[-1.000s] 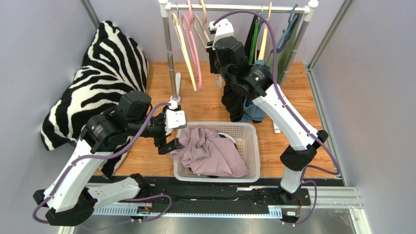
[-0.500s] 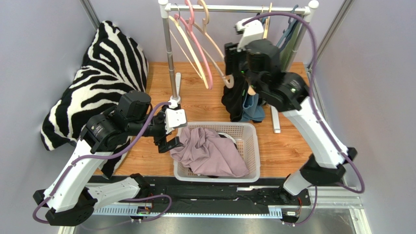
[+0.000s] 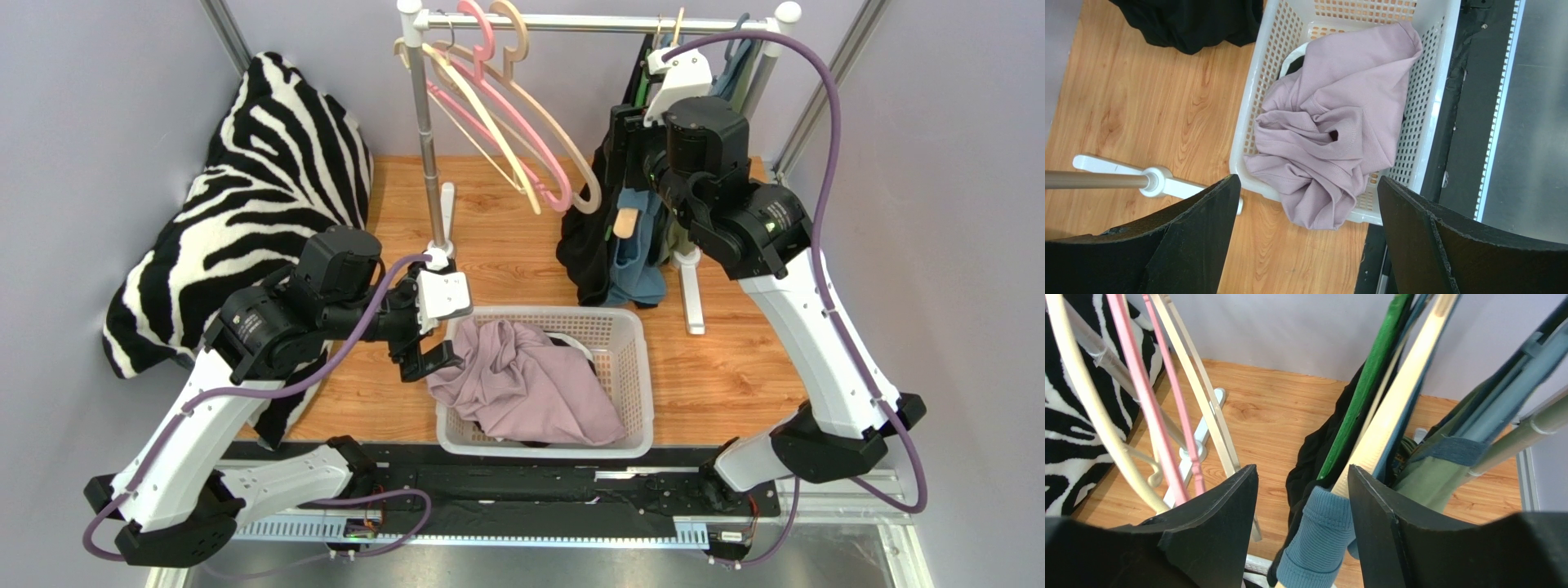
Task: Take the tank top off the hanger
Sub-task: Place the hanger at the clothesline.
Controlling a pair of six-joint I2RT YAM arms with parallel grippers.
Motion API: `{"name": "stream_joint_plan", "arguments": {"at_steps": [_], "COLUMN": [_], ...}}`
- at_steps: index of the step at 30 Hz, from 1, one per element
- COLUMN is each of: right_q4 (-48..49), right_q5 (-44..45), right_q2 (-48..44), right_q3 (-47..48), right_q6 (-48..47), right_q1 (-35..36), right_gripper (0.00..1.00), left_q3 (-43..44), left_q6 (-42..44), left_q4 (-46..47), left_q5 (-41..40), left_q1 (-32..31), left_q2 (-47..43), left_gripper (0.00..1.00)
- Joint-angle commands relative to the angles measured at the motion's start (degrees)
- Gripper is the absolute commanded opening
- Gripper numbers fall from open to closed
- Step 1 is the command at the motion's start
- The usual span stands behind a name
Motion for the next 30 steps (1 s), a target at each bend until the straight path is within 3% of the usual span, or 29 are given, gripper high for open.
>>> {"name": "stream_joint_plan", "arguments": {"at_steps": [1,13,22,30], "right_q4": [0.4,-1.6,-3.0,-1.1], "right_q5": [-2.0,-5.2,-3.4,-1.0], "right_q2": [0.4,7.1,6.8,-2.2], "right_q3": [3.2,11.7,7.0,-3.1], "right_q6": [0.7,3.3,4.8,4.8], "right_q1": [0.1,0.8,1.2,1.2], "right_gripper": [0.6,0.6,0.6,0.6], "left_q3": [-0.7,-1.4,-2.1,-1.9], "left_q6": [-0.8,-1.0,-0.9,-1.1], "left_q4": [2.1,2.6,2.6,2.9], "left_q5": [-0.2,-0.2,-0.5,0.1], "left_q1": [0.0,0.0,-0.1,-0.1], "left_q2": [0.0,0.3,0.0,0.6], "left_gripper": [0.91,0.91,0.91,0.91]}}
